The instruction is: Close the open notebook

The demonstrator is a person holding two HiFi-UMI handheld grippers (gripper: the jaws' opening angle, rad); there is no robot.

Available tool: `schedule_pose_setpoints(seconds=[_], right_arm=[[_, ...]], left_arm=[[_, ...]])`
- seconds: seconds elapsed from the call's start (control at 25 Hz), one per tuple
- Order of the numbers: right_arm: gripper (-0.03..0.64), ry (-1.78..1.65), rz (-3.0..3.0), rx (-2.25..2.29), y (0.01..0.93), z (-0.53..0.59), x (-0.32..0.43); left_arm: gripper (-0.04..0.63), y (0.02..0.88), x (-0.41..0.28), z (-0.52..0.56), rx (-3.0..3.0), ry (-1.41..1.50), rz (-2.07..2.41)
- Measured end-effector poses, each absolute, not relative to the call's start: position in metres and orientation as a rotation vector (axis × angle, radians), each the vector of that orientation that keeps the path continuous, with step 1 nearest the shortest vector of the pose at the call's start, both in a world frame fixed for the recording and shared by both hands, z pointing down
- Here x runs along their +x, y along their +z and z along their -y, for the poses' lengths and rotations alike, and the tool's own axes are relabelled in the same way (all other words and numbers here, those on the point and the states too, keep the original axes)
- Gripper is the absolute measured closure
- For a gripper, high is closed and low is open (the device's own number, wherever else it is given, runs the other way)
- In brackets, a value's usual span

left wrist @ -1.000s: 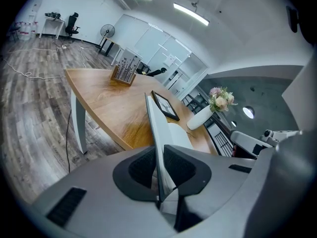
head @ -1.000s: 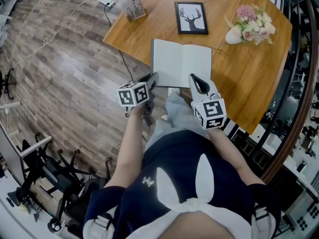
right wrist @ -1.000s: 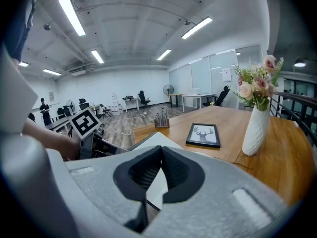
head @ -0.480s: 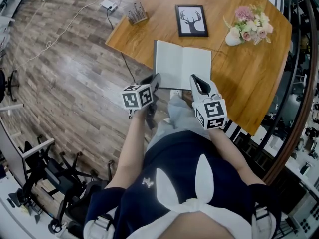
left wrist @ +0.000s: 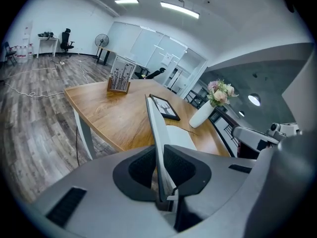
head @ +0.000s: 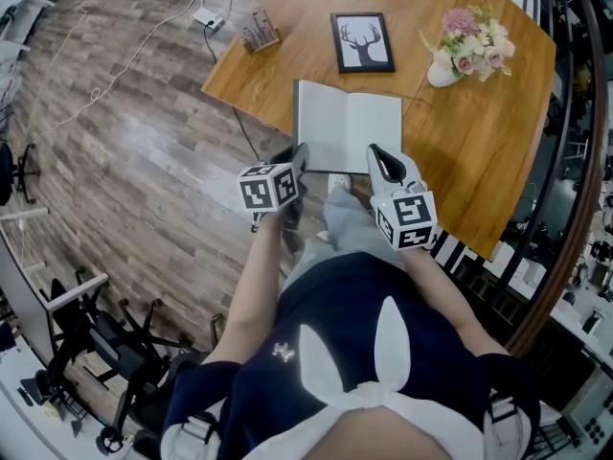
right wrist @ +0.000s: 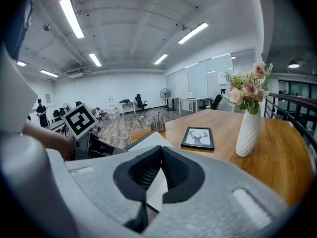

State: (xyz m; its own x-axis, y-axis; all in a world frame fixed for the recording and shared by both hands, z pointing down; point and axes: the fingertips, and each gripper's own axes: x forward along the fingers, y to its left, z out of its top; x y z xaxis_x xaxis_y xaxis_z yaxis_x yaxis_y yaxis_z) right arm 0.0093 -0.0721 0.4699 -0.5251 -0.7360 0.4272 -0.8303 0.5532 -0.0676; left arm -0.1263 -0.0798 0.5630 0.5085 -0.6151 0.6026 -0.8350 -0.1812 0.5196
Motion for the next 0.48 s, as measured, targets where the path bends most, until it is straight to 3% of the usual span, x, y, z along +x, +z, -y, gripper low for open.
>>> schedule_pose_setpoints(seconds=[0.48], right_arm=[[0.618,0.379,2.432,1.303,0.468,0.065,0.018]], left_arm=[[0.532,0.547,-0.114,0.080,1.917,0.316,1.196]])
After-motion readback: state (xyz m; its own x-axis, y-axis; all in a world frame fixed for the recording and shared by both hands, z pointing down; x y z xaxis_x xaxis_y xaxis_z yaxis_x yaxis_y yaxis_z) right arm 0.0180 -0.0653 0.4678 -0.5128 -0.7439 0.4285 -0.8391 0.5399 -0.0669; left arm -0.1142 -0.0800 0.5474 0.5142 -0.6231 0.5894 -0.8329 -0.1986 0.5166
